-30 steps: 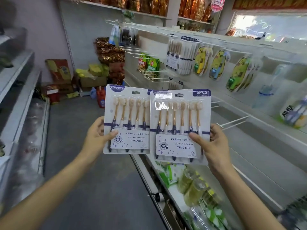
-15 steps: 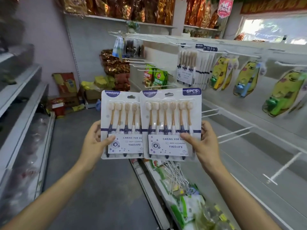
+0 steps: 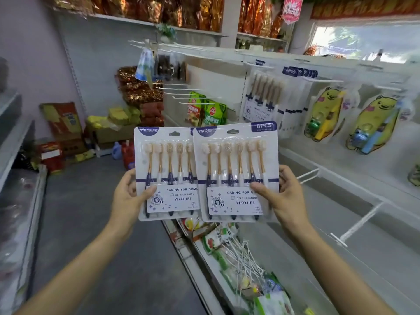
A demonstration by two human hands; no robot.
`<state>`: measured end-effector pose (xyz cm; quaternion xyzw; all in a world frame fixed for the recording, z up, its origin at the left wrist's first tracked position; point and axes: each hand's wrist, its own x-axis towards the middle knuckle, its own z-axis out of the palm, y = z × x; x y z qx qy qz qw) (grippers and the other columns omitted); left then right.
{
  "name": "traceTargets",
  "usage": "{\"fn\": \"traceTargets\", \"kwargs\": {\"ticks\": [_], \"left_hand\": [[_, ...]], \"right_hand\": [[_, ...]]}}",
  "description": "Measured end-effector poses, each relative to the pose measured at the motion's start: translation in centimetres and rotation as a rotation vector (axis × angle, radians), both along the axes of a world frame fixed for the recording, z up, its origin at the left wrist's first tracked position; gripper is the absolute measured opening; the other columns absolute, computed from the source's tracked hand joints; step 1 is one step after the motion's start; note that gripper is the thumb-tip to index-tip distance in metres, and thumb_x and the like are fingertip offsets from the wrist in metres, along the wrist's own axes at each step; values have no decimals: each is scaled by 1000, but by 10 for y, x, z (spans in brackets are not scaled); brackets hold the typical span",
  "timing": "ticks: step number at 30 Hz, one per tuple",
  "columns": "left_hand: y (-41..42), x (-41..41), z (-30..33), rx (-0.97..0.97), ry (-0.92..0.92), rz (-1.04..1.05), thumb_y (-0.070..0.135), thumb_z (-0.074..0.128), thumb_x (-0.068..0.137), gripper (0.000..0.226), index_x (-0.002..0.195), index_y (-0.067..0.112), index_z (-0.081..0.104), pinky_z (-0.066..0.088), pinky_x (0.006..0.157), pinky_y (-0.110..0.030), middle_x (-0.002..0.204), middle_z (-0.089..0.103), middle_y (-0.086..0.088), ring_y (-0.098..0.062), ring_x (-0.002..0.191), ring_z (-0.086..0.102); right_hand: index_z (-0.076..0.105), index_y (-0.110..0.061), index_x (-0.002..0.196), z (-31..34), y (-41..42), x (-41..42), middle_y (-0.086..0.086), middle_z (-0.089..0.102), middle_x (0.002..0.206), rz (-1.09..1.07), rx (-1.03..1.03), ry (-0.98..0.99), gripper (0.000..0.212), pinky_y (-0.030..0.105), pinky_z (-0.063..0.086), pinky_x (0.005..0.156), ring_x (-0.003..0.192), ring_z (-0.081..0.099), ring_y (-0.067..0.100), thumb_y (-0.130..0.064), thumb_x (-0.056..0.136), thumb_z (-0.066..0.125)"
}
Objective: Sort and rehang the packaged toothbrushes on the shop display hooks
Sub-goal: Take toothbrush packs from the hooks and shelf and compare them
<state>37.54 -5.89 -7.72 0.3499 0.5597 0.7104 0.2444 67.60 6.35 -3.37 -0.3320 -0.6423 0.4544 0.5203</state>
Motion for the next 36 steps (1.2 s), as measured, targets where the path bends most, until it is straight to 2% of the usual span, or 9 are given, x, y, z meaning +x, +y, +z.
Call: {"fn": "traceTargets", "kwargs": {"ticks": [7,11,14,20,24,27,30,32,36], "left_hand": [[89,-78,2,2,49,-174,-6,70,84,47,126,13,56,59,89,-35,115,73,-4,-18,106,70],[138,-114,20,8,127,-290,-7,68,86,43,115,23,57,54,76,-12,98,75,18,1,94,70],[175,-134,37,29,156,-371,-5,68,85,44,115,25,56,54,78,-10,95,74,24,9,90,67],[249,-137,64,77,187,-553,-6,68,86,46,125,13,54,59,81,-23,102,74,8,-4,92,71],[283,-110,83,126,197,-698,-2,68,87,50,130,18,53,58,83,-23,113,71,2,-8,99,70],[298,-84,94,157,192,-771,-2,67,88,49,126,26,52,59,82,-22,114,71,4,-6,101,70],[313,-63,100,197,158,-808,-6,65,88,49,126,22,53,59,83,-26,116,71,-5,-12,100,71],[322,-55,102,225,125,-830,-7,65,87,50,126,20,53,58,89,-31,121,69,-13,-17,104,70],[331,-51,100,225,78,-881,-4,67,85,51,126,25,54,57,94,-34,125,68,-9,-18,110,69]], "right_hand": [[62,-12,109,-4,30,-48,4,75,102,-210,-7,17,41,44,59,88,94,73,22,-3,75,83],[62,-12,109,-2,38,-69,-2,76,99,-336,-6,66,41,32,61,81,92,74,19,-1,74,81],[62,-12,109,-1,36,-80,-2,76,99,-424,-12,97,40,31,62,77,91,74,19,0,76,80],[64,-19,106,-1,12,-82,5,76,102,-602,-36,183,50,46,61,81,93,73,27,-24,61,86],[66,-23,103,3,-7,-68,10,76,105,-702,-52,194,72,37,63,75,88,75,23,-46,43,96],[65,-16,108,4,-18,-55,12,75,105,-729,-48,219,61,30,61,69,86,74,21,-28,55,91],[63,-10,113,5,-25,-43,15,74,107,-757,-44,223,49,27,60,66,86,74,22,-6,66,78],[62,-8,115,4,-27,-37,14,74,106,-782,-48,215,51,26,60,66,87,74,23,-5,67,77],[63,-9,116,2,-29,-31,12,76,104,-805,-46,208,53,26,60,66,88,74,23,-4,66,78]]}}
